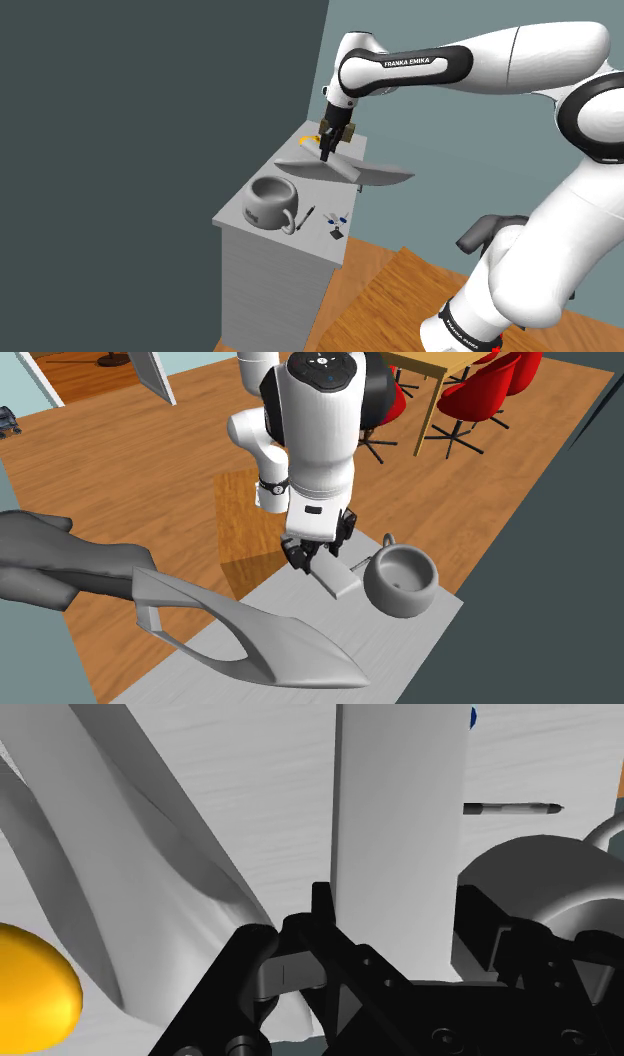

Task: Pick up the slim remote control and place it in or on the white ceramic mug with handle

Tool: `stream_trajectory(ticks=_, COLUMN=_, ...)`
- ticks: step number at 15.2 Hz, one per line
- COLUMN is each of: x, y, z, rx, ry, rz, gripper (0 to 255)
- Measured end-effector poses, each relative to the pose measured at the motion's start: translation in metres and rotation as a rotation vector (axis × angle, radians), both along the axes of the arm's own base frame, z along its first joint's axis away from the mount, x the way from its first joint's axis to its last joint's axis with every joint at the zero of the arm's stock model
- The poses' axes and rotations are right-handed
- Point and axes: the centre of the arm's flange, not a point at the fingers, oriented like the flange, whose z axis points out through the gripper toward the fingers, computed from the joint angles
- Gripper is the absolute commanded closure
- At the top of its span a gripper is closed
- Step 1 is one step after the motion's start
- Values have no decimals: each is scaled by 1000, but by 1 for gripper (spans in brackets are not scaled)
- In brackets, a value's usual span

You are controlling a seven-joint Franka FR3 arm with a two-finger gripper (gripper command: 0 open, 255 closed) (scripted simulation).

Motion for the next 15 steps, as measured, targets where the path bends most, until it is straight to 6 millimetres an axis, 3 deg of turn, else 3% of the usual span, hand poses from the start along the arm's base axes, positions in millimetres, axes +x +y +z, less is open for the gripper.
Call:
stream_trajectory(ticks=7, x=1, y=78, z=5, rx=0, ry=0, rz=1, gripper=255)
stream_trajectory(ticks=15, x=4, y=188, z=4, rx=0, ry=0, rz=1, gripper=255)
